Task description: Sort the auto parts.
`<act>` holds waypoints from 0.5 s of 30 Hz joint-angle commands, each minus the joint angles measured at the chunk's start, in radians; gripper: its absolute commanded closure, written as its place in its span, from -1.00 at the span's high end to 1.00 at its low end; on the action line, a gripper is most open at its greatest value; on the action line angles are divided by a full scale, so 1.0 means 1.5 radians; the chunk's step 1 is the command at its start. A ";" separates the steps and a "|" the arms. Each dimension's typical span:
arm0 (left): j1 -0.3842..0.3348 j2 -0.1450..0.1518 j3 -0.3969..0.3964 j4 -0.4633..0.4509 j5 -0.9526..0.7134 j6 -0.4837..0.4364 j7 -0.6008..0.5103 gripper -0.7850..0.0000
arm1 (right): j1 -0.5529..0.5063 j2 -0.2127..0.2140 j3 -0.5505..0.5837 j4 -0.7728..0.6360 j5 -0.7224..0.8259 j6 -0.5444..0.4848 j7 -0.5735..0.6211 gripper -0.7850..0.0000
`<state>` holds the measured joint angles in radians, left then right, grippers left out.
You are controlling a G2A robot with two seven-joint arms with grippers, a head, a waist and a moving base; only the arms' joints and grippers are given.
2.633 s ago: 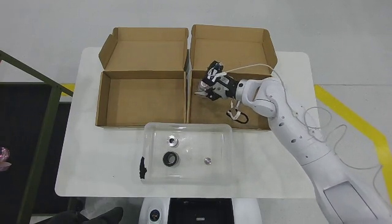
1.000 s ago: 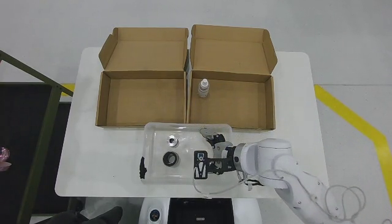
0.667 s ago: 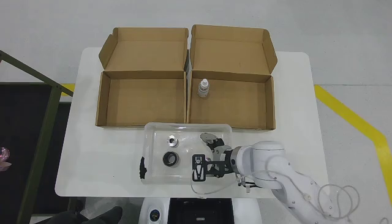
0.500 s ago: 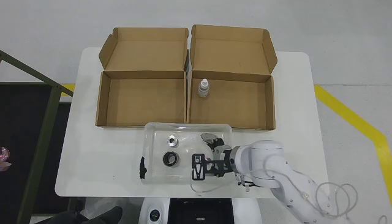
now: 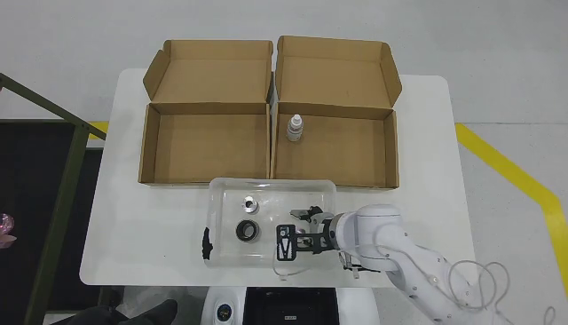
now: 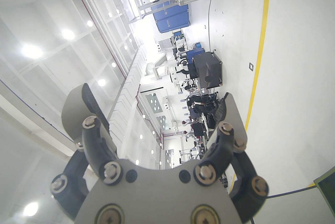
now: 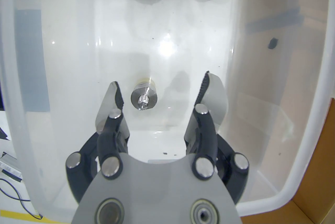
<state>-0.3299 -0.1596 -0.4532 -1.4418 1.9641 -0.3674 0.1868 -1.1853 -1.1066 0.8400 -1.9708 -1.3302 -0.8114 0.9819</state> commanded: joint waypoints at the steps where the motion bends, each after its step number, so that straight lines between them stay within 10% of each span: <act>1: 0.000 0.000 0.000 0.000 0.000 0.000 0.000 1.00 | 0.001 0.000 -0.003 0.001 0.000 -0.001 0.006 -0.15; 4: 0.000 0.000 0.000 0.000 0.000 0.000 0.000 1.00 | 0.004 0.001 -0.011 0.001 -0.007 0.003 0.021 -0.44; 6: 0.000 0.000 0.000 0.000 0.000 0.000 0.000 1.00 | 0.004 0.002 -0.018 0.000 -0.013 0.006 0.024 -1.00; 15: 0.000 0.000 0.000 0.000 0.000 0.000 0.000 1.00 | 0.013 0.010 -0.020 -0.043 0.011 0.000 0.013 -1.00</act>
<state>-0.3299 -0.1596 -0.4532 -1.4418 1.9641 -0.3674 0.1868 -1.1679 -1.0924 0.8057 -2.0257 -1.3199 -0.8099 1.0072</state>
